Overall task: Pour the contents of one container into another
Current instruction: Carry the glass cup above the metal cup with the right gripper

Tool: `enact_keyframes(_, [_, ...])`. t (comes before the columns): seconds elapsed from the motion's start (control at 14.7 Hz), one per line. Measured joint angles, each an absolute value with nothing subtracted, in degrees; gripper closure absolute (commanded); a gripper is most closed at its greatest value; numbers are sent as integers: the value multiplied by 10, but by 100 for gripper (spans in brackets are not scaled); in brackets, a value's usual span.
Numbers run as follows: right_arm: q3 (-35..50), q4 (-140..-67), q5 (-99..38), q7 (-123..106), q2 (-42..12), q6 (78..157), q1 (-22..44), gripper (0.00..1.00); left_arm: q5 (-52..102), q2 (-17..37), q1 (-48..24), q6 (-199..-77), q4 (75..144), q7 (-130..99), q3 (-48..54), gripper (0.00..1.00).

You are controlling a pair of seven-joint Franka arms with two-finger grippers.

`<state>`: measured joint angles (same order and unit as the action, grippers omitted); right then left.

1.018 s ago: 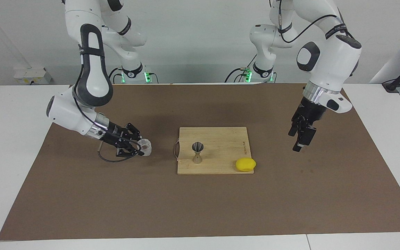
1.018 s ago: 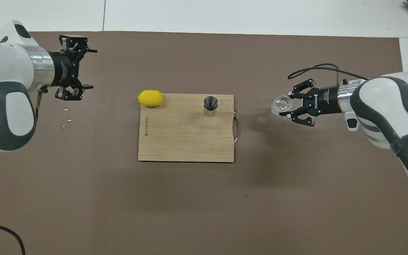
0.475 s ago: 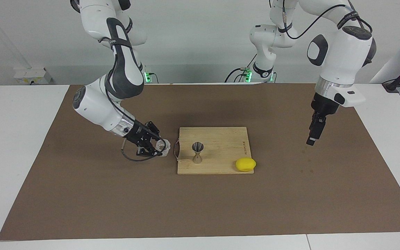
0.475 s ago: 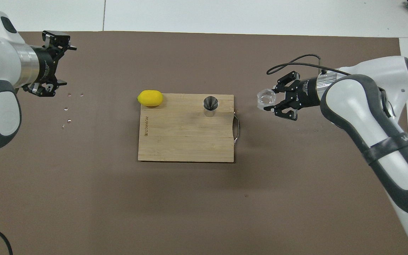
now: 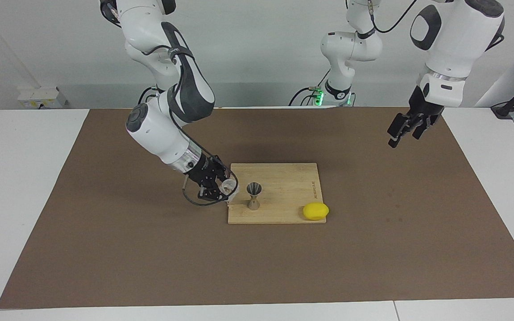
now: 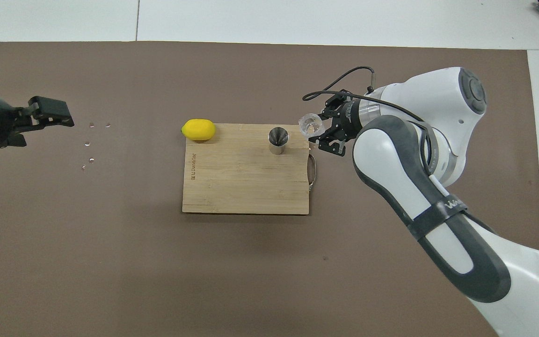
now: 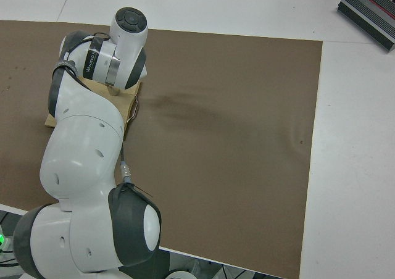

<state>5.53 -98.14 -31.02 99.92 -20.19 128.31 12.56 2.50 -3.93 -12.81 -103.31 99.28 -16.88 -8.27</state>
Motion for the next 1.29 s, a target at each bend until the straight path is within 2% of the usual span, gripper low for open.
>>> enact_keyframes(0.34, [55,-971,-242,1030,-206,1283,155,100,22,-51,-124,-945,992,-56,-80,0])
enact_keyframes(0.68, [55,-958,-186,1031,-208,1270,168,100,9,-52,-116,-924,988,-9,-78,0])
enact_keyframes(0.88, [55,-935,-162,1031,-212,1237,171,100,7,-52,20,-923,987,12,46,0])
enact_keyframes(0.95, [54,-924,-160,1031,-215,1227,170,100,7,-53,42,-923,987,13,75,0])
enact_keyframes(1.29, [53,-875,-128,1031,-244,1175,170,100,7,-53,18,-918,987,13,42,0])
